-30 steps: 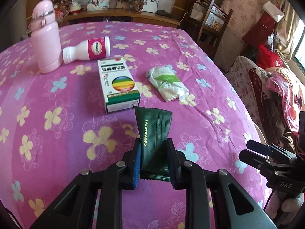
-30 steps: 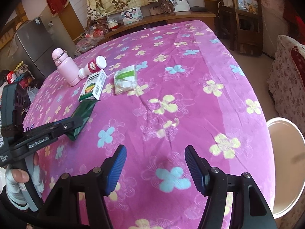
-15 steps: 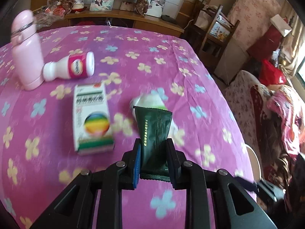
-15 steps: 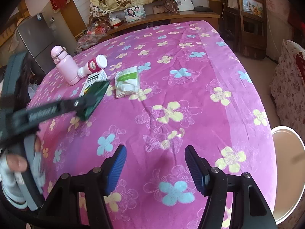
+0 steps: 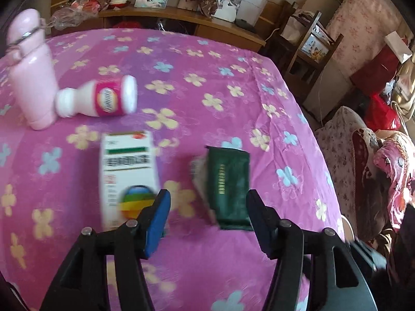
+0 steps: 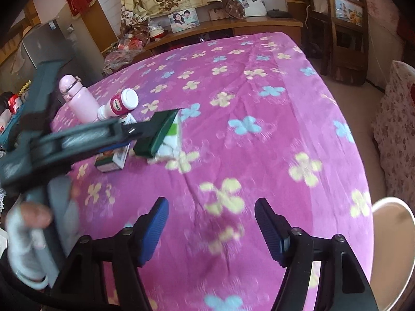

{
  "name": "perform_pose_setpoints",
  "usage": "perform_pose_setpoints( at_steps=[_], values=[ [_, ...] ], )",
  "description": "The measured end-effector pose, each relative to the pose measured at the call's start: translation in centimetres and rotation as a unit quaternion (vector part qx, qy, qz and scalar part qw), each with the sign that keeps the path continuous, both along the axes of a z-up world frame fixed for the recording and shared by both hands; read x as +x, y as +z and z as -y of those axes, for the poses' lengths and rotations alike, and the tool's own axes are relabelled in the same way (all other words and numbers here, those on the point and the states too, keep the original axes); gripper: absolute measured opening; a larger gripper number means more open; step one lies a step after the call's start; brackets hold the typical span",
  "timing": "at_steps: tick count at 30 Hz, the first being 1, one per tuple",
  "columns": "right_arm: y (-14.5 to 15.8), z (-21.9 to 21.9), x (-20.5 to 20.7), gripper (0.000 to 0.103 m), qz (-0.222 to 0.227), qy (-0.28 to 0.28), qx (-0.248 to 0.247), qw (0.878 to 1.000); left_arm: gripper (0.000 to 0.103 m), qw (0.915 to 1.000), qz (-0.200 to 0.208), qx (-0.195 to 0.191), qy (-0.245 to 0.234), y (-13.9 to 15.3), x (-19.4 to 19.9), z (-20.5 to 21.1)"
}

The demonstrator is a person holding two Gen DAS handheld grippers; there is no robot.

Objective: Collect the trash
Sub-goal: 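Bring the pouch to the right gripper while the right gripper grasps it with the white wrapper, then grasp the green-white medicine box with the left gripper while the right holds pouch and wrapper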

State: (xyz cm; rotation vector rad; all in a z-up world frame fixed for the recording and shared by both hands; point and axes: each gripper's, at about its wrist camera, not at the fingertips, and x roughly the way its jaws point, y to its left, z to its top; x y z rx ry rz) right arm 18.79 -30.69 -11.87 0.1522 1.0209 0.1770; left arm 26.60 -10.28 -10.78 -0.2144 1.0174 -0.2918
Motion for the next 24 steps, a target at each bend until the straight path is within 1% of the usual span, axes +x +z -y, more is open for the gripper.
perform_pose_setpoints(
  at_steps=[5,6,7,11,15,18,19,22,24],
  values=[
    [-0.1,-2.3,3.8,0.072,-0.004,0.008,0.02,1.0,0.062,0.9994,0.006,0.022,0.028,1.3,0.2,-4.3],
    [-0.2,-2.8,4.5,0.072,-0.006,0.008,0.022,1.0,0.065,0.9991,0.005,0.027,0.033,1.3,0.5,-5.0],
    [-0.3,-3.3,5.2,0.072,-0.008,0.009,0.023,1.0,0.066,0.9988,0.002,0.031,0.037,1.1,0.7,-5.7],
    [-0.8,-5.5,8.3,0.072,-0.021,0.014,0.019,0.999,0.066,0.9982,-0.007,0.02,0.056,0.3,1.1,-8.1],
    [-0.8,-6.2,9.4,0.072,-0.02,0.014,0.015,1.0,0.067,0.9985,-0.015,0.009,0.051,-0.2,1.2,-8.6],
    [-1.1,-6.5,10.0,0.073,-0.026,0.012,0.022,0.999,0.068,0.9983,-0.015,0.021,0.053,-0.6,1.7,-8.0],
    [-1.2,-6.6,10.2,0.073,-0.029,0.013,0.023,0.999,0.068,0.9982,-0.014,0.02,0.056,-0.7,1.7,-8.1],
    [-1.9,-7.7,10.9,0.073,-0.036,0.02,-0.003,0.999,0.068,0.9971,-0.024,0.008,0.072,-1.2,1.9,-9.0],
    [-2.7,-8.2,11.5,0.073,-0.044,0.022,-0.018,0.999,0.068,0.9967,-0.026,0.01,0.076,-1.4,1.8,-9.6]
  ],
)
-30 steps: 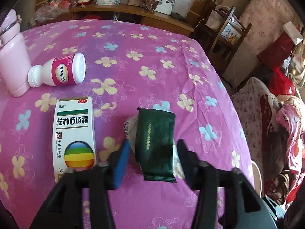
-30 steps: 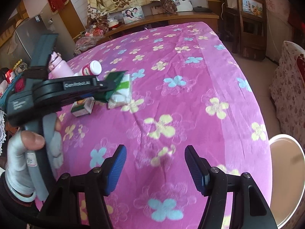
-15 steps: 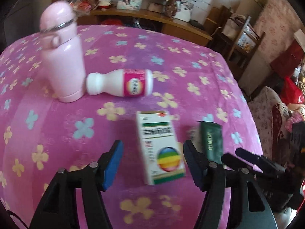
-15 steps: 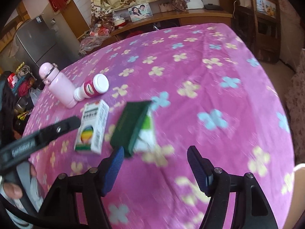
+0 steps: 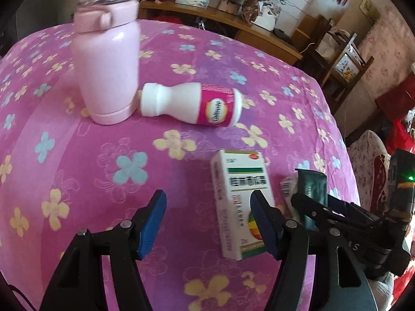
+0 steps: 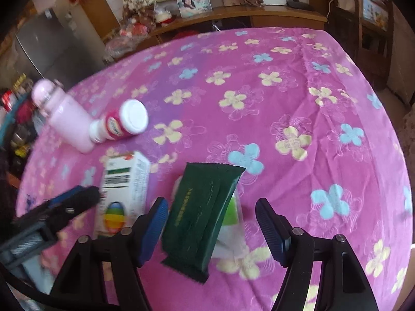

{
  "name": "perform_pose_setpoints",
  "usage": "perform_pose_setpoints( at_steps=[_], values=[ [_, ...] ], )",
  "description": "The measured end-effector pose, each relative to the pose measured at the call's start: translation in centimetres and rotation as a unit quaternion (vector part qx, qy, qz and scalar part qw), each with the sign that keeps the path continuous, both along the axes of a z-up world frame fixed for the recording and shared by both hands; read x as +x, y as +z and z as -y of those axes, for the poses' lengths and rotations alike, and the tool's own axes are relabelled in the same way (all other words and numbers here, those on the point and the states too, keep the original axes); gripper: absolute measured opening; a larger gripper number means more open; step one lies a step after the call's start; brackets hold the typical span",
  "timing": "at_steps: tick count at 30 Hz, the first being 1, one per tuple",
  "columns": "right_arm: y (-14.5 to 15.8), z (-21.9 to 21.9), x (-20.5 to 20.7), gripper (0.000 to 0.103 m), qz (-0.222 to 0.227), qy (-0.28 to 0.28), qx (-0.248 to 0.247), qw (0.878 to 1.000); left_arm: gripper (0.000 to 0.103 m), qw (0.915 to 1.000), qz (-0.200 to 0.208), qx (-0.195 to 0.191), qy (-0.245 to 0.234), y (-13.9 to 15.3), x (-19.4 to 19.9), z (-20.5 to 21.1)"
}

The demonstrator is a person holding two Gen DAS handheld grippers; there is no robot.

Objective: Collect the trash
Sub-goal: 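Grasp the green-white medicine box with the left gripper while the right holds pouch and wrapper, then carry the medicine box, pouch and wrapper over the white bucket with both grippers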

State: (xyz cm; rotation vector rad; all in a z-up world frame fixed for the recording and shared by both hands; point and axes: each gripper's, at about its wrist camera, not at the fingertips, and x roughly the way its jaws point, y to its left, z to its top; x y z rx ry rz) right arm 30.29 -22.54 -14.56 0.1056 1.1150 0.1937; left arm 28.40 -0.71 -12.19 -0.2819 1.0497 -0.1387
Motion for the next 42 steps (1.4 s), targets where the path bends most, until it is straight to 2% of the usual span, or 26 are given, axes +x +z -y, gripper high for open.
perform_pose_setpoints(
  at_steps=[5,7,8,12,16,19,20,21,27,42],
  values=[
    [-0.5,-1.3,0.0,0.073,0.023,0.026,-0.047,0.998,0.073,0.9998,-0.004,-0.019,0.003,-0.1,0.1,-0.3],
    [-0.6,-1.7,-0.8,0.062,0.039,0.045,-0.086,0.994,0.078,0.9996,-0.003,-0.029,-0.001,-0.1,0.2,0.2],
    [-0.5,-1.6,-1.1,0.051,0.044,0.05,-0.092,0.994,0.079,0.9995,-0.002,-0.03,-0.003,-0.1,0.2,0.5],
    [-0.2,0.2,-2.2,0.037,0.047,0.047,-0.071,0.995,0.079,0.9997,0.0,-0.012,-0.021,-0.5,0.4,2.9],
    [0.1,1.8,-3.5,0.034,0.051,0.038,-0.052,0.997,0.079,0.9997,-0.009,0.014,-0.02,-1.6,0.9,4.6],
    [0.3,2.4,-4.7,0.034,0.051,0.034,-0.042,0.997,0.079,0.9987,0.008,0.046,-0.02,-1.8,0.7,5.5],
    [0.3,2.5,-5.0,0.033,0.052,0.034,-0.041,0.997,0.074,0.9985,0.011,0.05,-0.022,-1.8,0.6,5.6],
    [0.4,2.6,-5.5,0.032,0.054,0.035,-0.04,0.997,0.057,0.9983,0.015,0.05,-0.025,-1.8,0.3,5.6],
    [1.7,3.7,-8.7,0.031,0.068,0.028,-0.01,0.997,0.058,0.9983,0.02,0.034,-0.043,-1.2,-2.7,5.1],
    [4.2,5.9,-17.7,0.031,0.084,0.003,0.002,0.996,0.058,0.9896,0.081,0.058,-0.104,2.3,-12.8,9.3]
  ],
)
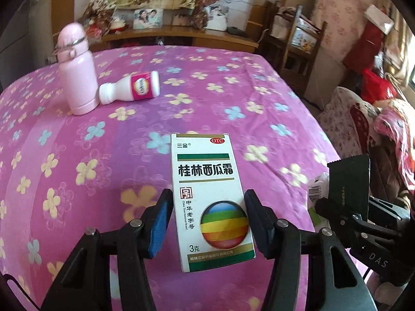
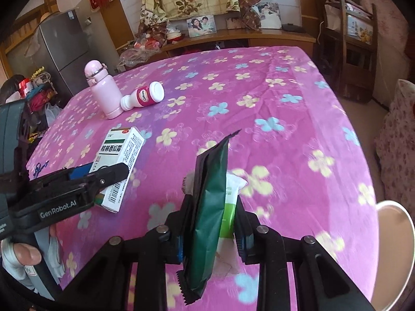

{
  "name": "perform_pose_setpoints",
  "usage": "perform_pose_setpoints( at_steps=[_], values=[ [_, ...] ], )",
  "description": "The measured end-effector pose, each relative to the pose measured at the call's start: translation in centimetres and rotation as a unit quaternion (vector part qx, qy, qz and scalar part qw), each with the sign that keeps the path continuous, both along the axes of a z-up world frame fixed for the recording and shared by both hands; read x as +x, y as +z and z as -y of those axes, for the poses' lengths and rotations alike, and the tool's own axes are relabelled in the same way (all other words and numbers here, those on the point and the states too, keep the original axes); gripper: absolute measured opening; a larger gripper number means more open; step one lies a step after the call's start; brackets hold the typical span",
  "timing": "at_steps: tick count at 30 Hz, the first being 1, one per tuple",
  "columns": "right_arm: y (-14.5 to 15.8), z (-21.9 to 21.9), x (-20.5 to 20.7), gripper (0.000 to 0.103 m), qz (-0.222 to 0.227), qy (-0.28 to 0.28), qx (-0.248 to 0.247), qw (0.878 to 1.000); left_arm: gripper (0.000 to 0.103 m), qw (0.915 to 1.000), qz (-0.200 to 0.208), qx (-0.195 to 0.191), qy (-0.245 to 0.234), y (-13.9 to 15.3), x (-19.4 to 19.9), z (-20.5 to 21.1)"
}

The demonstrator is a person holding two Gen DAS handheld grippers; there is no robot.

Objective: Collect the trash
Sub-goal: 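Carry the medicine box, pouch and wrapper over the white bucket with both grippers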

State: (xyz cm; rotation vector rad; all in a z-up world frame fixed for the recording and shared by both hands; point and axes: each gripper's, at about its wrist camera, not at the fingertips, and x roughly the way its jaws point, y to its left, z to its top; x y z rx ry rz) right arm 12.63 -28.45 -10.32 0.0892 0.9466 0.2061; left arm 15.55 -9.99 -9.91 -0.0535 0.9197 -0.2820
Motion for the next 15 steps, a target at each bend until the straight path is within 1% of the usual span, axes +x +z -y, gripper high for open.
perform_pose_setpoints(
  at_steps=[5,8,10,15],
  values=[
    [1.2,1.9,-2.8,0.031,0.012,-0.016,0.003,1.0,0.058,0.9994,0.008,-0.001,-0.035,1.0,-1.9,3.0],
    [2.0,3.8,-4.5,0.031,0.019,-0.03,0.004,0.999,0.058,0.9979,0.001,-0.011,-0.064,1.3,-2.8,5.5],
    [2.5,5.6,-5.7,0.031,0.022,-0.043,0.002,0.999,0.058,0.9967,-0.002,-0.013,-0.079,1.4,-3.2,7.0],
    [2.9,10.4,-8.0,0.031,0.024,-0.085,-0.005,0.996,0.058,0.9913,-0.008,-0.023,-0.13,1.8,-4.3,12.3]
  ],
)
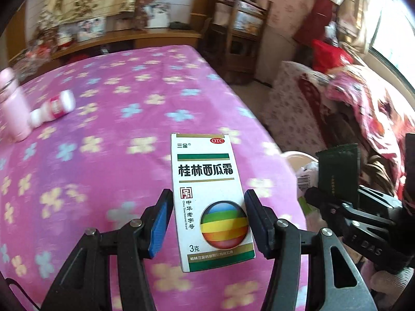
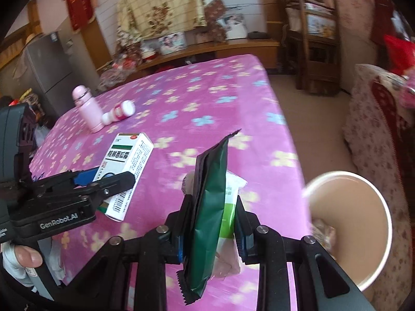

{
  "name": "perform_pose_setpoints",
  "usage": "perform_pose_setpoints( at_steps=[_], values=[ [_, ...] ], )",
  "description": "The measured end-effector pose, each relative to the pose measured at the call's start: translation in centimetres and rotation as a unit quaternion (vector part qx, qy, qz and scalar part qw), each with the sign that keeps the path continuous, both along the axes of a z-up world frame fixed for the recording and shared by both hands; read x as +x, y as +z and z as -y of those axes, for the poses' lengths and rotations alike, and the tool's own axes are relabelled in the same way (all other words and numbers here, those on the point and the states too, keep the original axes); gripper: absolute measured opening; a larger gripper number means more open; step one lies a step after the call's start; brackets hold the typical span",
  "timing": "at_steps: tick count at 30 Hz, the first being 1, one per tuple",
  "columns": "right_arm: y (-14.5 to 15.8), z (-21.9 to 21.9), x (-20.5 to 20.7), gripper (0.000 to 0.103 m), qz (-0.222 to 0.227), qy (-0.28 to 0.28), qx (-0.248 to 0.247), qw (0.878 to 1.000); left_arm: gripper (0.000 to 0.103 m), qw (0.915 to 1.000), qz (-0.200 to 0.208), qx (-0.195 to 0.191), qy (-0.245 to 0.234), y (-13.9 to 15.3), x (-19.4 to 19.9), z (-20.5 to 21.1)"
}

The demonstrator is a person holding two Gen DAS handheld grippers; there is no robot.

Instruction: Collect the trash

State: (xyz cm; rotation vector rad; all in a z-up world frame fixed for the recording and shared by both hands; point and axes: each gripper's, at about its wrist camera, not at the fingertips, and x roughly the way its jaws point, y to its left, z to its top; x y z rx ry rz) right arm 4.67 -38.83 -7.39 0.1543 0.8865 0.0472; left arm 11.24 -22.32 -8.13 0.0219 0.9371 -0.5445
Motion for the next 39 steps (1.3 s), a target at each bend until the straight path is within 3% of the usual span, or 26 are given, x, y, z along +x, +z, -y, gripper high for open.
perform_pose_setpoints(
  at_steps=[8,14,17,19,20,21,23,31,39],
  values=[
    [-1.8,9.7,-3.0,0.031,-0.02,-0.09,0.0,0.996,0.058,0.9963,-0.026,-0.005,-0.082,-1.0,-1.5,9.6],
    [-4.7,16.6,-3.7,0.031,-0.05,-0.162,0.018,0.985,0.058,0.9925,-0.044,-0.013,-0.114,-1.7,-2.0,15.1],
    [-5.6,18.9,-4.1,0.034,-0.053,-0.195,0.035,0.979,0.059,0.9902,-0.055,-0.025,-0.126,-2.0,-1.9,16.8],
    [-6.2,20.2,-4.3,0.046,-0.051,-0.205,0.061,0.976,0.06,0.9887,-0.058,-0.025,-0.136,-2.3,-2.1,17.9],
    [-6.4,20.7,-4.5,0.071,-0.051,-0.213,0.068,0.973,0.064,0.9879,-0.06,-0.028,-0.141,-2.4,-2.1,18.2],
    [-6.5,21.1,-4.8,0.081,-0.045,-0.219,0.072,0.972,0.074,0.9872,-0.061,-0.035,-0.143,-2.5,-2.1,18.3],
    [-6.4,21.4,-5.1,0.081,-0.039,-0.222,0.081,0.971,0.079,0.9869,-0.055,-0.044,-0.145,-2.4,-2.2,18.3],
    [-6.3,22.0,-6.6,0.081,-0.029,-0.239,0.098,0.966,0.079,0.9918,-0.03,-0.025,-0.122,-2.1,-2.4,16.2],
    [-3.9,18.9,-7.1,0.081,0.001,-0.233,0.051,0.971,0.079,0.9966,0.038,0.006,-0.073,-0.4,-3.6,12.9]
  ],
)
